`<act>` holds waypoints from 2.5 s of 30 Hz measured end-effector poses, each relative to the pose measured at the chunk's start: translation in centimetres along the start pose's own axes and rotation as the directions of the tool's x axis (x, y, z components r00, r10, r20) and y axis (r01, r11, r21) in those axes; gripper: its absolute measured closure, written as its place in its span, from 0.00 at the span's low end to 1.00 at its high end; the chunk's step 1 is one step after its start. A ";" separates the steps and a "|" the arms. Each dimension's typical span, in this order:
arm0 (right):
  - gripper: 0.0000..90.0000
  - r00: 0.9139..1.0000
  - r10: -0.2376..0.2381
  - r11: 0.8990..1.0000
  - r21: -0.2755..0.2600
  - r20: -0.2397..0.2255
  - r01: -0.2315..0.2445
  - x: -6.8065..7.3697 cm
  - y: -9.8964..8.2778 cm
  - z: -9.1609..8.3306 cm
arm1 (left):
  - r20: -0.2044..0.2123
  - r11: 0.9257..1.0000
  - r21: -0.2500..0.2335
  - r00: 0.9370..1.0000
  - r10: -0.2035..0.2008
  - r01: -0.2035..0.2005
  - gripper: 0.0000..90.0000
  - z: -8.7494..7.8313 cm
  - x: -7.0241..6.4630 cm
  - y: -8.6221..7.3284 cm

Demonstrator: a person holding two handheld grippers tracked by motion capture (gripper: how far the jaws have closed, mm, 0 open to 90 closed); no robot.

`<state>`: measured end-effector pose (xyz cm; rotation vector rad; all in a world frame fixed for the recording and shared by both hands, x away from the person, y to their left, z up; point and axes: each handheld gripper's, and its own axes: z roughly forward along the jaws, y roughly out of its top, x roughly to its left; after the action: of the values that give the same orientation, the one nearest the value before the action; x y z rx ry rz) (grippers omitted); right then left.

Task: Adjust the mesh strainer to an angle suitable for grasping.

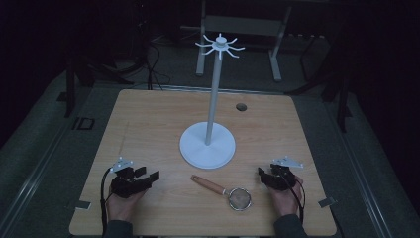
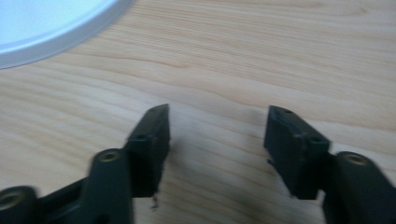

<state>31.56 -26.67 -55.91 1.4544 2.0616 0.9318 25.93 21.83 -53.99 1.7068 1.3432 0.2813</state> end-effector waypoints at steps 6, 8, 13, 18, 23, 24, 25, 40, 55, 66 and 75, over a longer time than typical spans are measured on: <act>0.62 0.995 -0.082 0.997 0.003 -0.055 0.082 1.3 0.6 -0.7 | -0.039 0.996 -0.039 0.996 0.074 -0.076 0.40 -0.7 -0.4 0.0; 0.62 0.993 -0.105 0.994 0.000 -0.055 0.105 1.5 0.7 -0.8 | -0.039 0.996 -0.039 0.996 0.074 -0.076 0.41 -0.7 -0.4 0.0; 0.67 0.979 -0.193 0.981 -0.009 -0.071 0.193 3.2 1.7 -1.4 | -0.077 0.996 -0.050 0.995 0.071 -0.075 0.46 -0.8 -0.1 -0.2; 0.66 0.959 -0.263 0.964 0.020 -0.106 0.266 4.3 2.8 -1.3 | -0.084 0.997 -0.053 0.995 0.055 -0.059 0.49 -0.9 0.2 -0.3; 0.66 0.944 -0.294 0.951 0.058 -0.146 0.305 5.1 3.6 -1.3 | -0.098 0.997 -0.039 0.993 0.059 -0.063 0.50 -0.7 0.2 -0.4; 0.65 0.943 -0.296 0.949 0.067 -0.155 0.309 5.3 3.8 -1.3 | -0.101 0.997 -0.037 0.993 0.062 -0.066 0.50 -0.7 0.2 -0.4; 0.64 0.939 -0.303 0.945 0.077 -0.161 0.318 5.5 4.0 -1.3 | -0.101 0.997 -0.038 0.993 0.062 -0.066 0.50 -0.7 0.2 -0.4; 0.64 0.874 -0.426 0.873 0.147 -0.233 0.465 8.2 5.5 -1.1 | -0.102 0.998 -0.038 0.993 0.052 -0.056 0.51 -0.8 0.4 -0.4; 0.64 0.790 -0.511 0.785 0.191 -0.339 0.590 10.8 6.2 -0.8 | -0.119 0.998 -0.006 0.991 0.060 -0.061 0.52 -0.5 0.3 -0.4; 0.66 0.735 -0.560 0.725 0.203 -0.382 0.658 12.2 6.6 -0.9 | -0.132 0.998 0.007 0.989 0.068 -0.067 0.52 -0.4 0.2 -0.4; 0.64 0.691 -0.582 0.688 0.192 -0.429 0.700 13.6 6.6 -1.0 | -0.147 0.998 0.013 0.987 0.069 -0.068 0.53 -0.4 0.2 -0.4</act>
<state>30.36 -12.78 -50.05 0.5668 2.8248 0.5462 25.44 22.17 -54.17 1.7695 1.3950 0.4490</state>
